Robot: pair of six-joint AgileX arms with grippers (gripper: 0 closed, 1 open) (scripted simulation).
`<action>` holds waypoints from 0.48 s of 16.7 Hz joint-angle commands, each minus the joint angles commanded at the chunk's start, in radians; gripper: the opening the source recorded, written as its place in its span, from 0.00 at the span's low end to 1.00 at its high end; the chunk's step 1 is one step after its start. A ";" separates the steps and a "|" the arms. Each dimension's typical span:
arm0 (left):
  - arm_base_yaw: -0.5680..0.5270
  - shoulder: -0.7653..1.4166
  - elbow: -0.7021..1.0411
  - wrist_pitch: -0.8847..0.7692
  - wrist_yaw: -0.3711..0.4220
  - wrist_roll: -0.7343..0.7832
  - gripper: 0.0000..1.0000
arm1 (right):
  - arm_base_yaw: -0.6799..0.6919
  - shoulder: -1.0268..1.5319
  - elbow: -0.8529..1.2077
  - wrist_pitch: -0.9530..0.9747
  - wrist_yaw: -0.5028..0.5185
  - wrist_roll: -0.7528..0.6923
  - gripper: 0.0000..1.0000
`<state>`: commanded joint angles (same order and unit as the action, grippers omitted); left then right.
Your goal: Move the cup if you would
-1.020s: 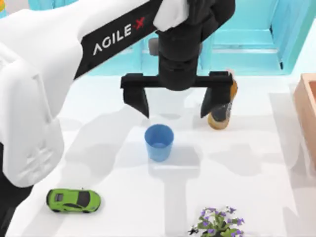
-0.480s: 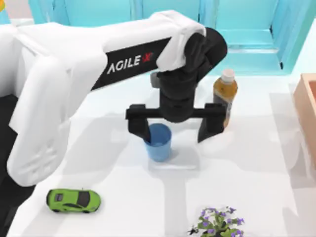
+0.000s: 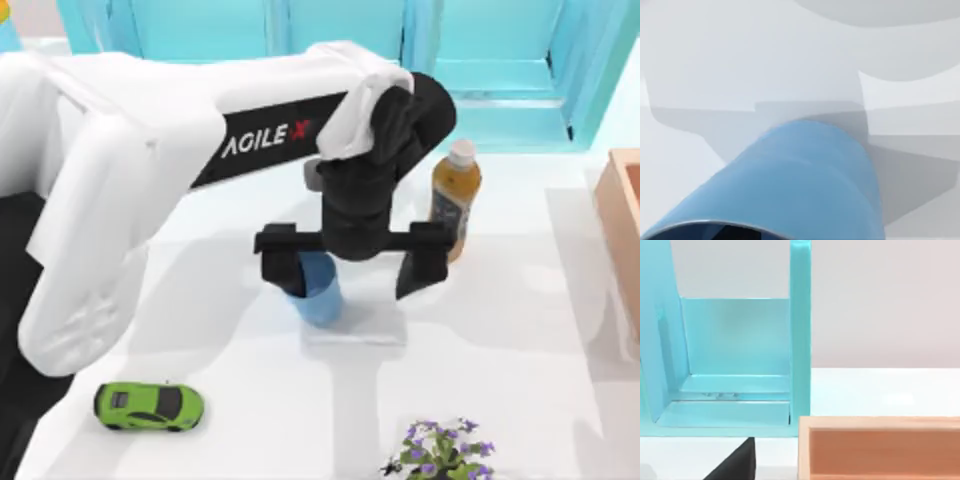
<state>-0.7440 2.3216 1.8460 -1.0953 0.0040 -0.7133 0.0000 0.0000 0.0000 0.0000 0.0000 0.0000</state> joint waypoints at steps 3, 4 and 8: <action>0.000 0.000 0.000 0.000 0.000 0.000 0.62 | 0.000 0.000 0.000 0.000 0.000 0.000 1.00; 0.000 0.000 0.000 0.000 0.000 0.000 0.55 | 0.000 0.000 0.000 0.000 0.000 0.000 1.00; 0.000 0.000 0.000 0.000 0.000 0.000 0.25 | 0.000 0.000 0.000 0.000 0.000 0.000 1.00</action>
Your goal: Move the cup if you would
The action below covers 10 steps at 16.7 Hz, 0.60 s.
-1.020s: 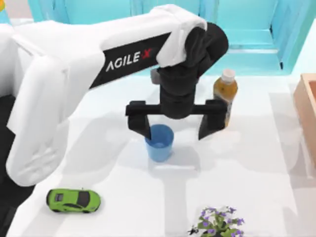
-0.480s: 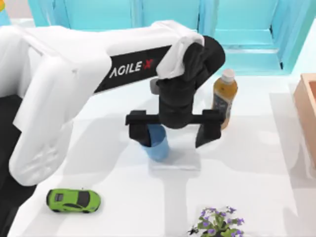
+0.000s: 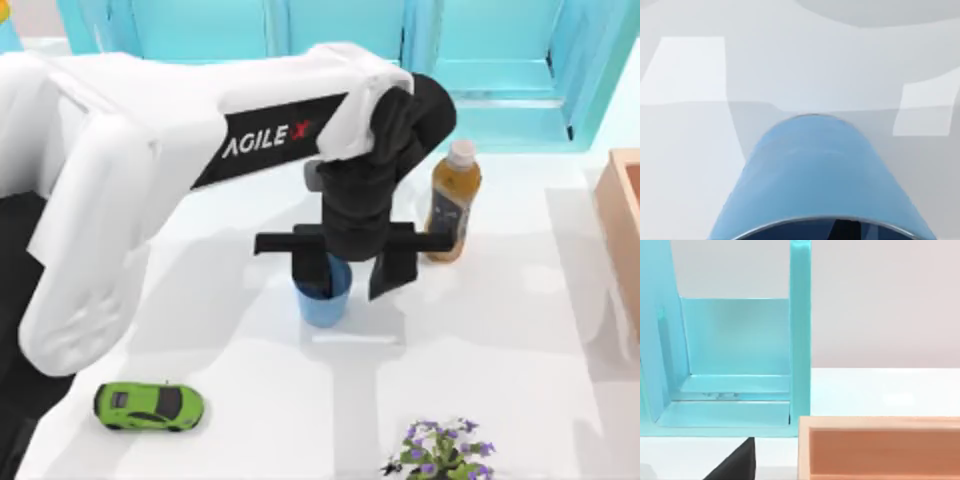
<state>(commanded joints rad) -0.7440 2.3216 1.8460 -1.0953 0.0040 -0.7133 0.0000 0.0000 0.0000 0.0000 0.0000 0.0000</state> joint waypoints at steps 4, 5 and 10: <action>0.000 0.000 0.000 0.000 0.000 0.000 0.00 | 0.000 0.000 0.000 0.000 0.000 0.000 1.00; 0.000 0.000 0.000 0.000 0.000 0.000 0.00 | 0.000 0.000 0.000 0.000 0.000 0.000 1.00; 0.000 0.000 0.000 0.000 0.000 0.000 0.00 | 0.000 0.000 0.000 0.000 0.000 0.000 1.00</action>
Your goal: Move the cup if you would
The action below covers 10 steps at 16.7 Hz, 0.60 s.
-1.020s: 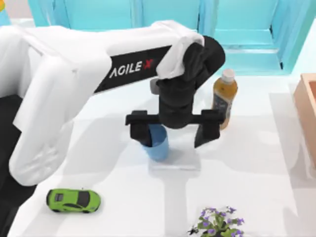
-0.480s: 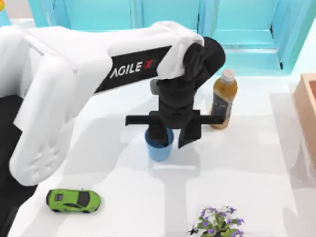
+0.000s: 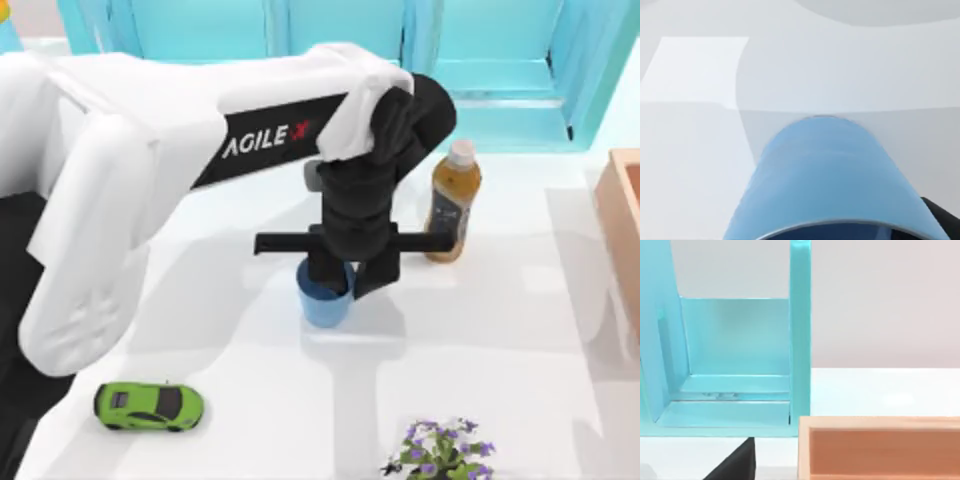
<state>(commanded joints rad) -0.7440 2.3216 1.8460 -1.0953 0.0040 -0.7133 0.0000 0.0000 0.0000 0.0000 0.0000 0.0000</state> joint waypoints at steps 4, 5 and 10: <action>0.015 -0.014 -0.014 -0.002 -0.001 0.016 0.00 | 0.000 0.000 0.000 0.000 0.000 0.000 1.00; 0.038 -0.035 -0.034 -0.004 -0.001 0.038 0.00 | 0.000 0.000 0.000 0.000 0.000 0.000 1.00; 0.272 -0.202 -0.188 -0.017 -0.004 0.269 0.00 | 0.000 0.000 0.000 0.000 0.000 0.000 1.00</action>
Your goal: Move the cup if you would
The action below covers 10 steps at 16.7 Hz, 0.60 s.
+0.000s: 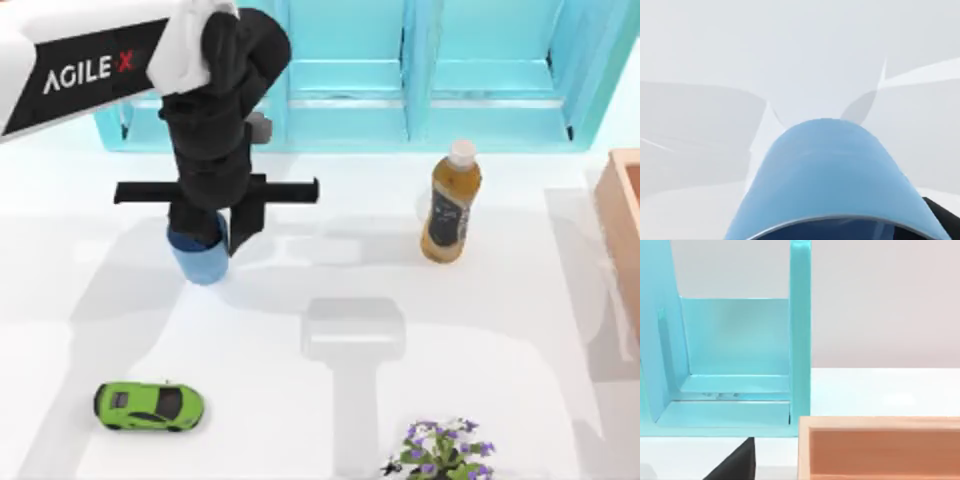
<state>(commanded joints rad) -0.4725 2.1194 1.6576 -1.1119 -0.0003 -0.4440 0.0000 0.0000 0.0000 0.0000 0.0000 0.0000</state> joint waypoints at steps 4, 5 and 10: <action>0.268 -0.137 -0.119 -0.010 -0.003 0.264 0.00 | 0.000 0.000 0.000 0.000 0.000 0.000 1.00; 0.321 -0.177 -0.158 -0.013 -0.003 0.317 0.00 | 0.000 0.000 0.000 0.000 0.000 0.000 1.00; 0.435 -0.280 -0.257 -0.025 -0.006 0.431 0.00 | 0.000 0.000 0.000 0.000 0.000 0.000 1.00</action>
<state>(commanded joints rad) -0.0375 1.8394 1.4008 -1.1368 -0.0063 -0.0131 0.0000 0.0000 0.0000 0.0000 0.0000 0.0000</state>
